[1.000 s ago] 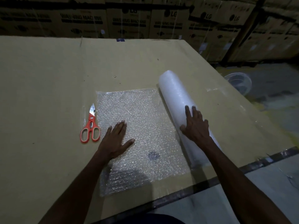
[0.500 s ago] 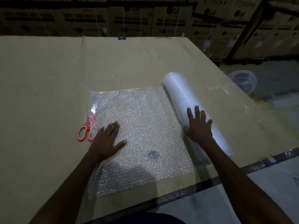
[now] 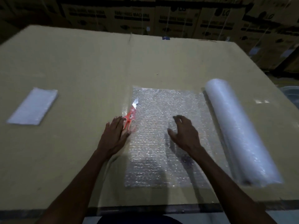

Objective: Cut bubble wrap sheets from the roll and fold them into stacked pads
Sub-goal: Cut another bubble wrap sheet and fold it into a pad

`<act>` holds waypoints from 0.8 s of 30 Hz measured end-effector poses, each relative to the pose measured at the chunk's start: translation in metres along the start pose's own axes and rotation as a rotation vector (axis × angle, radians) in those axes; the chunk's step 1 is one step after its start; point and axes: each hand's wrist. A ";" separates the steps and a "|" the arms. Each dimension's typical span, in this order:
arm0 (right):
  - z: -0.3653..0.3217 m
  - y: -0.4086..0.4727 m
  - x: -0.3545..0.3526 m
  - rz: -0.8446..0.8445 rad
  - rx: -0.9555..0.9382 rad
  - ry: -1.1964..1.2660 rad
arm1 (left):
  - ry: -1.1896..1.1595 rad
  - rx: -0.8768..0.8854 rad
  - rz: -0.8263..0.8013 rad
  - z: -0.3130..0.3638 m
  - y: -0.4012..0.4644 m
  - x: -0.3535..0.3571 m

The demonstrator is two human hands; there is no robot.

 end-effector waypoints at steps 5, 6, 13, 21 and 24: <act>-0.112 0.008 0.035 -0.019 -0.135 0.119 | 0.028 -0.114 0.000 -0.053 -0.017 -0.024; -0.131 0.012 0.042 -0.021 -0.161 0.103 | 0.032 -0.120 0.006 -0.061 -0.020 -0.027; -0.203 0.030 0.089 -0.060 -0.226 -0.193 | 0.009 -0.097 0.006 -0.090 -0.036 -0.040; -0.213 -0.005 0.117 0.056 -0.299 -0.150 | 0.088 -0.020 0.033 -0.092 -0.040 -0.043; -0.213 -0.031 0.117 0.091 -0.377 -0.123 | 0.068 -0.053 0.027 -0.092 -0.040 -0.045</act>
Point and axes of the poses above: each hand's wrist, its own y-axis towards the middle knuckle, its own x-axis out of the palm, z = x × y, and after that the axes turned 5 degrees about -y, right-handed
